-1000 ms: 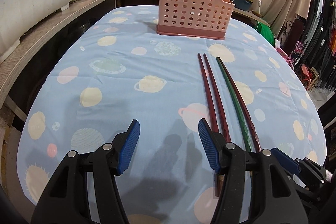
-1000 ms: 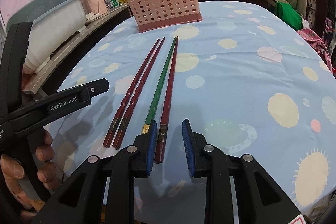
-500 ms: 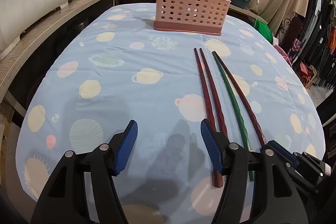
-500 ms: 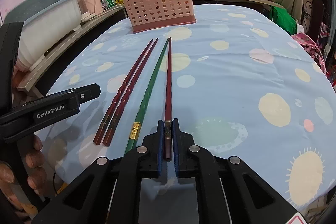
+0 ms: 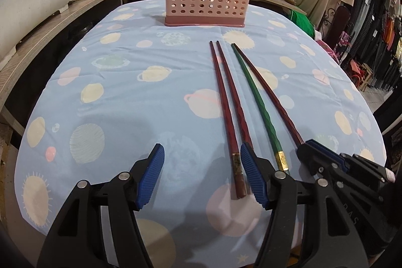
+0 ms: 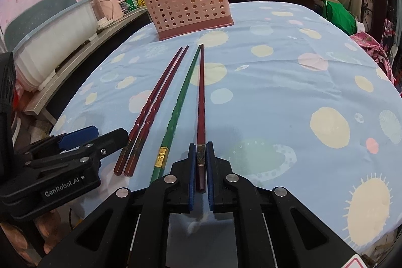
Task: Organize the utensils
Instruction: 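Close the right tool on a red chopstick while the left tool grasps another red one, then lift both red chopsticks into the pink basket and open both tools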
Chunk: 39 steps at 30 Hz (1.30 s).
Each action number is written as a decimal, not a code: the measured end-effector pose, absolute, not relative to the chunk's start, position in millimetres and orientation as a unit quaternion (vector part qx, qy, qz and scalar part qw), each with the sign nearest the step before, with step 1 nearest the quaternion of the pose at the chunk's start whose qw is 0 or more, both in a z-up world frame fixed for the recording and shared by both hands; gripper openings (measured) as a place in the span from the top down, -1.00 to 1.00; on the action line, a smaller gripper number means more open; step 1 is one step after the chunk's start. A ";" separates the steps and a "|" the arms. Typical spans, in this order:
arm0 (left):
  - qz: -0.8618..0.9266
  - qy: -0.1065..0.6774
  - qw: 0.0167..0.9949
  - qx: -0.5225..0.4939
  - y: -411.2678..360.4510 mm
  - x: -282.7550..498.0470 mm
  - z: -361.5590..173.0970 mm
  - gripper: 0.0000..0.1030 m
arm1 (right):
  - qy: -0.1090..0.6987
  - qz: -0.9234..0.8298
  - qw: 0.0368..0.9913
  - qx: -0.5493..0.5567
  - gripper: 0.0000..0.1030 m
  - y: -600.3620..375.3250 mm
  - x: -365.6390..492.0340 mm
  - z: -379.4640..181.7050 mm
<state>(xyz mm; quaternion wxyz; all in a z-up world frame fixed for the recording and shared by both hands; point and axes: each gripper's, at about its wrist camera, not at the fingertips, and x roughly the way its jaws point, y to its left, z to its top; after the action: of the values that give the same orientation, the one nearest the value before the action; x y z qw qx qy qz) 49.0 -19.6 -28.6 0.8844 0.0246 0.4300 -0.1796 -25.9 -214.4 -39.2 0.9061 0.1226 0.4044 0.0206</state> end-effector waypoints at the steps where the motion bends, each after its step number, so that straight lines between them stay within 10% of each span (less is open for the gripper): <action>1: -0.181 0.432 0.883 0.026 -20.5 48.2 -29.4 -0.16 | 0.405 0.021 0.905 0.125 0.87 -214.9 -25.6 -39.2; 10: -0.179 0.439 0.880 0.036 -23.7 47.3 -33.7 -0.13 | 0.409 0.024 0.903 0.128 0.88 -215.8 -24.0 -38.8; 20: -0.183 0.443 0.877 0.046 -24.6 48.3 -32.7 0.85 | 0.420 0.033 0.899 0.124 0.88 -217.5 -21.0 -38.4; 39: -0.183 0.440 0.879 0.009 -10.2 71.0 27.3 0.86 | 0.386 0.016 0.912 0.136 0.87 -244.3 -14.1 19.4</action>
<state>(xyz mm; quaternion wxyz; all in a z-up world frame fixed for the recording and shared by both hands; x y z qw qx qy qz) 71.0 -10.2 27.3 0.8789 0.0088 0.4403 -0.1832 -14.1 -244.3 19.4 0.9120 0.1364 0.3865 0.0159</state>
